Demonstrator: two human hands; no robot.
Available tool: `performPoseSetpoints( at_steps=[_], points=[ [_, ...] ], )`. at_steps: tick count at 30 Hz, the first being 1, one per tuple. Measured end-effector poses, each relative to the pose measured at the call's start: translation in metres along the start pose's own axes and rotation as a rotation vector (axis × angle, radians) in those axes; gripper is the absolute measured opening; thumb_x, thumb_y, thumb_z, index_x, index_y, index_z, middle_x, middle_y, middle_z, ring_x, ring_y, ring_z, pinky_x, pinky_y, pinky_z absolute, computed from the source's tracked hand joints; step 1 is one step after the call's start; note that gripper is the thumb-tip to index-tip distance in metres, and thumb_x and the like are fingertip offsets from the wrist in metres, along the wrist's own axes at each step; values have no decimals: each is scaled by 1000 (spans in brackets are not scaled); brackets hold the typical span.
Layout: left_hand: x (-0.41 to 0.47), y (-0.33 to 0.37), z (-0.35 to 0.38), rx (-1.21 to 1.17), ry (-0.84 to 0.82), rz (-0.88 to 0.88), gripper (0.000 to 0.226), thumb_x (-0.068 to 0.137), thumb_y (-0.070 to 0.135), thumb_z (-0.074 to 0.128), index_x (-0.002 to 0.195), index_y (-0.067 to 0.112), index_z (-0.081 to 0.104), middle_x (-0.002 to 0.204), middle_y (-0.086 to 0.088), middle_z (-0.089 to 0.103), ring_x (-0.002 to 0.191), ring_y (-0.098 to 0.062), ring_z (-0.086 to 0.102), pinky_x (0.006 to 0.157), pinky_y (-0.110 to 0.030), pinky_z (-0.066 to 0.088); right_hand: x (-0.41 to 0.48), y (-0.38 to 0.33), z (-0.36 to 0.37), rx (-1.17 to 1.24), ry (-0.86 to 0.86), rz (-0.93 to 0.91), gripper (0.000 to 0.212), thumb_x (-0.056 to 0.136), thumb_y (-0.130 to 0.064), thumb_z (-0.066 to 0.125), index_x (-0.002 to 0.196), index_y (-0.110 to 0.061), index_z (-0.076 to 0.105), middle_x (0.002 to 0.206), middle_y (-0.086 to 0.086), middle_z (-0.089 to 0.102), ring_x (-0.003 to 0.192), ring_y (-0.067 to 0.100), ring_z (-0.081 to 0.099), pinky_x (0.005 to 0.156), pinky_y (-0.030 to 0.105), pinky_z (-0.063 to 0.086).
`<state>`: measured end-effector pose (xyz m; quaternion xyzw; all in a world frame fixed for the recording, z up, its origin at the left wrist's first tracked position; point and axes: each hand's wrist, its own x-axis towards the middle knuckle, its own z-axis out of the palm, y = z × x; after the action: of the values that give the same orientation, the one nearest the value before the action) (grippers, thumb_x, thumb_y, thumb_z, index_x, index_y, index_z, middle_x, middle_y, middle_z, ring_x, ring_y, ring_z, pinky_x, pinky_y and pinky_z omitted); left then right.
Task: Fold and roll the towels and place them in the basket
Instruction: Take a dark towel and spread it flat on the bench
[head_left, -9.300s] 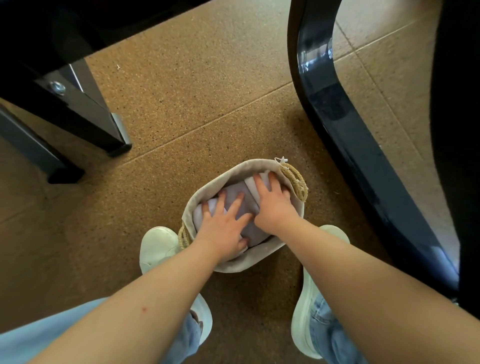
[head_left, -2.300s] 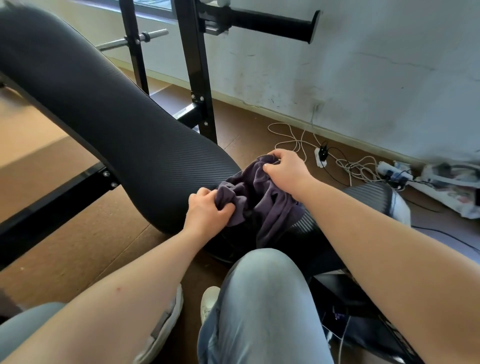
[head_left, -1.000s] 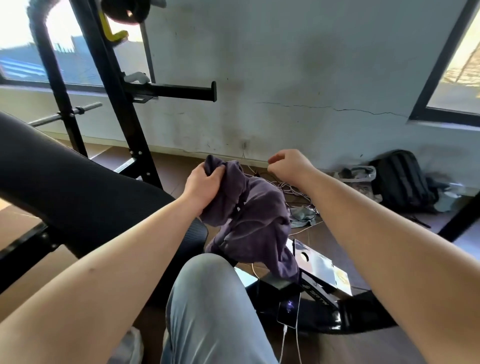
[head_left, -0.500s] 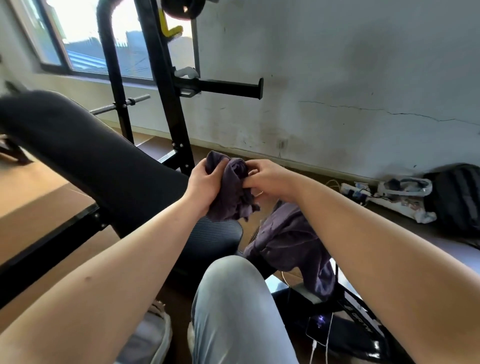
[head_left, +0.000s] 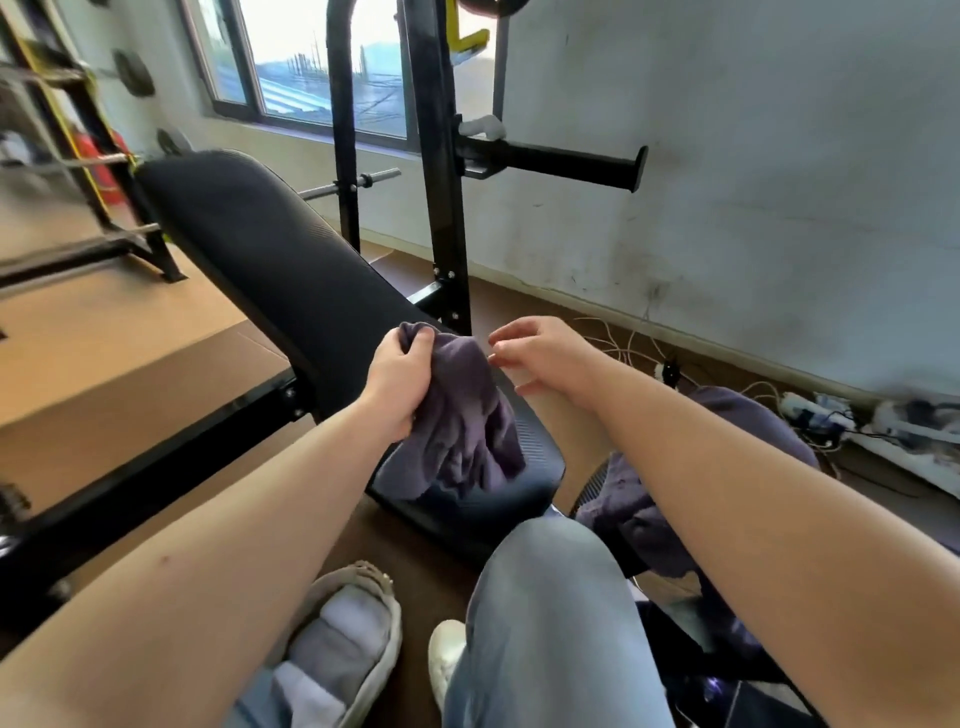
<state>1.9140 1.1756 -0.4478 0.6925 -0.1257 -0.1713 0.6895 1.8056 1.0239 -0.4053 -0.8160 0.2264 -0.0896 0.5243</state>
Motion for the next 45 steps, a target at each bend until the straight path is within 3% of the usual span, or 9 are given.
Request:
performPoseSetpoints(
  at_steps=[7,13,16,25,28,32,37,41,45],
  points=[
    [5,2,-27,-112,54,-113,28,109,38,44,113,18,63,104,-9,71,96,-23,70,76,-36,57,14,3,43,-88,-343,67,57,87,-3,69,133,-32,51,126,-5,65,118,17,63,86,39,63],
    [9,8,-52,-370,-104,-346,42,109,45,37,120,13,62,119,-14,67,108,-25,63,102,-38,43,27,5,65,-97,-415,66,77,77,-1,68,144,-33,47,137,-5,58,121,22,61,96,51,58],
    [13,5,-61,-432,-147,-391,48,110,47,33,140,15,51,148,-16,55,137,-24,50,114,-35,36,32,5,71,-108,-407,28,47,82,-1,70,119,-29,65,123,-4,67,118,22,62,100,50,55],
    [20,-10,-71,41,41,-133,39,95,42,56,125,17,63,123,-13,70,107,-23,68,91,-42,56,42,5,68,148,-222,-15,16,77,-16,75,92,-17,70,93,11,73,90,26,70,92,50,58],
    [12,-2,-68,-96,-81,-152,40,104,52,46,125,24,65,116,-5,72,96,-9,70,75,-23,56,43,4,65,187,-184,-37,9,86,-16,77,92,-16,70,95,12,74,89,25,71,93,50,58],
    [13,4,-66,197,-268,5,36,93,40,70,127,28,64,122,-2,67,116,-24,65,98,-38,56,44,-2,65,188,-219,-70,9,91,-14,70,97,-20,74,102,13,76,97,27,72,96,44,58],
    [13,2,-68,306,-143,148,16,93,29,74,108,26,70,106,0,72,104,-20,68,97,-46,58,42,-8,59,178,-338,4,25,93,-6,56,97,-22,75,84,3,68,69,11,62,59,25,50],
    [10,4,-69,186,-77,79,14,97,38,68,106,26,69,106,-3,72,103,-22,69,93,-40,60,38,2,53,-183,-491,39,26,85,-9,63,105,-20,75,98,3,73,89,18,67,72,34,59],
    [9,5,-76,349,-39,92,57,80,69,64,91,14,75,92,-12,75,92,-25,72,89,-50,60,37,8,52,-204,-314,-11,15,88,-15,72,101,-12,76,96,11,75,87,20,68,79,42,60]
  ],
)
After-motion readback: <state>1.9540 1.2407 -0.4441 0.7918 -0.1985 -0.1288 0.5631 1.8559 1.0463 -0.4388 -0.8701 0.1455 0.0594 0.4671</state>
